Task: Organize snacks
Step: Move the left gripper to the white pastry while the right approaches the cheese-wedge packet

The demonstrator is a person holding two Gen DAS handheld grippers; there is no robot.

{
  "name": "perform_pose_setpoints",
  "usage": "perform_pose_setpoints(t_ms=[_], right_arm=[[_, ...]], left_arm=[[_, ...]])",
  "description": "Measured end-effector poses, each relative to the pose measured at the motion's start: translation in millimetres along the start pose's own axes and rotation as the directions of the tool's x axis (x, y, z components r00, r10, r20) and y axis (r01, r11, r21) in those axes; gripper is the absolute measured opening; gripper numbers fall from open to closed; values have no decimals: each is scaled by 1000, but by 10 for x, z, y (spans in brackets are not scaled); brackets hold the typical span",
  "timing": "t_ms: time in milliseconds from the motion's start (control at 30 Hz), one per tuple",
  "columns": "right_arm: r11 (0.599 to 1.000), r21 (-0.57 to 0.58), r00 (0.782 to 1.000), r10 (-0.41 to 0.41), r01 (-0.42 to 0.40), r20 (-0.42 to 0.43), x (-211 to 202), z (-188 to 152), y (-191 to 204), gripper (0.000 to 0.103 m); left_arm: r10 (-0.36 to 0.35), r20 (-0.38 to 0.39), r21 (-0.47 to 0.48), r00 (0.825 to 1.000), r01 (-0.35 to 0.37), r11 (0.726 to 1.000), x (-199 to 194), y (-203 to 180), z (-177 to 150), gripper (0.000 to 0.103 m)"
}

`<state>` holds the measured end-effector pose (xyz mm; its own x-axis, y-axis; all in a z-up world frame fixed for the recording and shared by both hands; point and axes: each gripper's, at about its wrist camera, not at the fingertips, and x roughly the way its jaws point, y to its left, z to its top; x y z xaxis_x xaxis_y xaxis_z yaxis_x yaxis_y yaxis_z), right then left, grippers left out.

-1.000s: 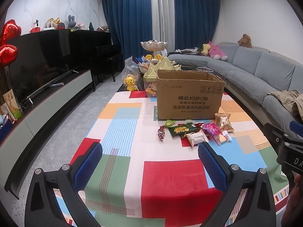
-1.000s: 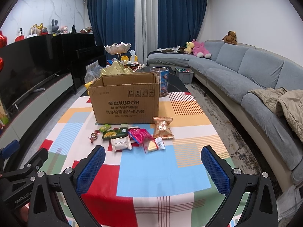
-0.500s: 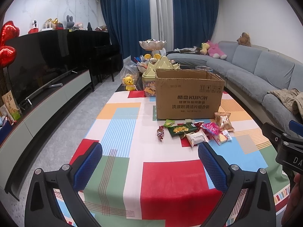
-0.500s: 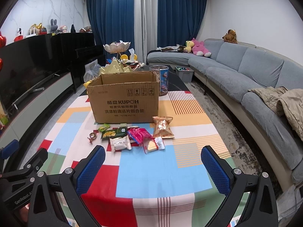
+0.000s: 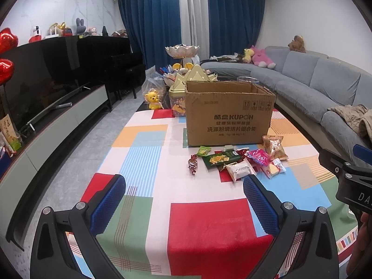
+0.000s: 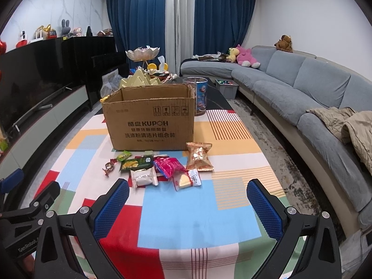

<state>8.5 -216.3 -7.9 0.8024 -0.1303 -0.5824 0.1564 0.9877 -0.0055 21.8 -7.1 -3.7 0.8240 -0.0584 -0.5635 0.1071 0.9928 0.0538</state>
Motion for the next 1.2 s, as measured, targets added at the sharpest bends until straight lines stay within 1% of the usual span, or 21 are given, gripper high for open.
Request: perform_pose_setpoints(t_ms=[233,667,933,1200], right_arm=[[1000,-14,1000,-10,10,-21,168,32,-20,102],[1000,-21,995,-18,16,-96,615,80,-155,102],[999,-41,988,-13,7,-154,938,75,-200,102],[998,-62,977,-5,-9,-215,1270,47,-200,102]], left_arm=[[-18,-9,25,1000,18,1000,174,-99,45,103],[-75,-78,86,994,81,993,653,-437,90,103],[-118,-130,130,984,135,982,976,-626,73,103],[-143,-184,163,972,174,971,1312,-757,41,103]])
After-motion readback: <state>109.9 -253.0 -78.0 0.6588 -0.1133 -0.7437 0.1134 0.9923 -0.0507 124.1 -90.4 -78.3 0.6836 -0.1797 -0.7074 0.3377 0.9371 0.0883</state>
